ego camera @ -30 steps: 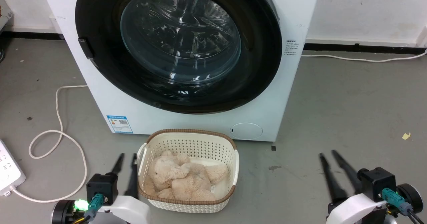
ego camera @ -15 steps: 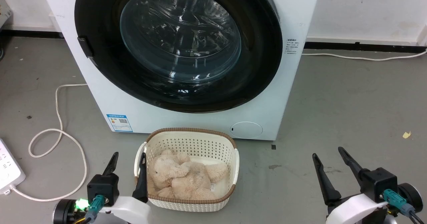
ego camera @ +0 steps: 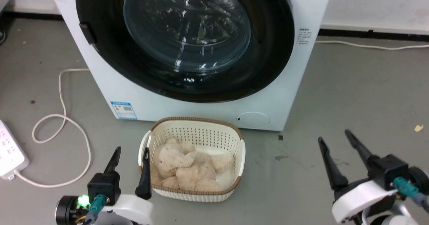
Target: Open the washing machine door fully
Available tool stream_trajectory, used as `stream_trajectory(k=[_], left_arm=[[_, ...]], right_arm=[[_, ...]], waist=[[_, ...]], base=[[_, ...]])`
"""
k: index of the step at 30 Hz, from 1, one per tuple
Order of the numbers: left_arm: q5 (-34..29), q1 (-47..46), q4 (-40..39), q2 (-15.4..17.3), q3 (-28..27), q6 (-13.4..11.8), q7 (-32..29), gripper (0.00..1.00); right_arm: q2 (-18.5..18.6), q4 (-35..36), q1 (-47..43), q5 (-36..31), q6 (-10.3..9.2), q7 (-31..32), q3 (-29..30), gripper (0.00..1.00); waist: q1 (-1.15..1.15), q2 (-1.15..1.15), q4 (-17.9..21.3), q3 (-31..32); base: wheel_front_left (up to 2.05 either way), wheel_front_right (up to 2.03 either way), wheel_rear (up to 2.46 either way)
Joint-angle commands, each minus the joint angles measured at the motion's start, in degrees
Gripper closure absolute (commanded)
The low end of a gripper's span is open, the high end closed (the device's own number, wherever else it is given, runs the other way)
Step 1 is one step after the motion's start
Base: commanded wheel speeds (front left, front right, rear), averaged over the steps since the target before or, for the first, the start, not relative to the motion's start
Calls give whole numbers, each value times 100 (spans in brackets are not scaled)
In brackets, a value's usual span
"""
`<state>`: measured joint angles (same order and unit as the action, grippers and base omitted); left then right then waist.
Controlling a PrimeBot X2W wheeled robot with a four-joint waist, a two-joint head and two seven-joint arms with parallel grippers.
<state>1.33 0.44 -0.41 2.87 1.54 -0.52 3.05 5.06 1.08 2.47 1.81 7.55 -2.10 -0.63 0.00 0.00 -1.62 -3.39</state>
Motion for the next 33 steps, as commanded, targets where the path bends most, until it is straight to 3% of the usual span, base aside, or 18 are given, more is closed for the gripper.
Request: stream_trajectory(k=[1,11,12,13,14,23,33], left_arm=[[50,-130,-59,1,41,-36,64,0],[144,-274,-88,1,174,-75,171,0],[152,-291,-94,1,181,-80,183,0],[158,-306,-97,1,188,-85,195,0],[168,-339,-98,1,209,-89,219,0],[241,-499,-153,1,294,-137,315,0],[275,-671,-194,1,344,-152,435,0]], right_arm=[[87,64,175,89,-2,5,-7,0],[289,40,713,393,-2,89,53,0],[293,24,785,467,-2,118,65,18],[280,7,865,566,-2,148,98,97],[246,-30,1043,773,-2,221,195,100],[199,-371,1864,1370,-3,596,613,100],[-120,-1396,3260,2010,-3,1355,1454,100]], waist=[[0,0,-47,-96],[0,0,-186,-344],[0,0,-199,-373],[0,0,-211,-402],[0,0,-234,-466],[0,0,-335,-746],[0,0,-467,-1043]], base=[[0,0,0],[0,0,0],[0,0,0],[0,0,0],[0,0,0],[0,0,0],[0,0,0]])
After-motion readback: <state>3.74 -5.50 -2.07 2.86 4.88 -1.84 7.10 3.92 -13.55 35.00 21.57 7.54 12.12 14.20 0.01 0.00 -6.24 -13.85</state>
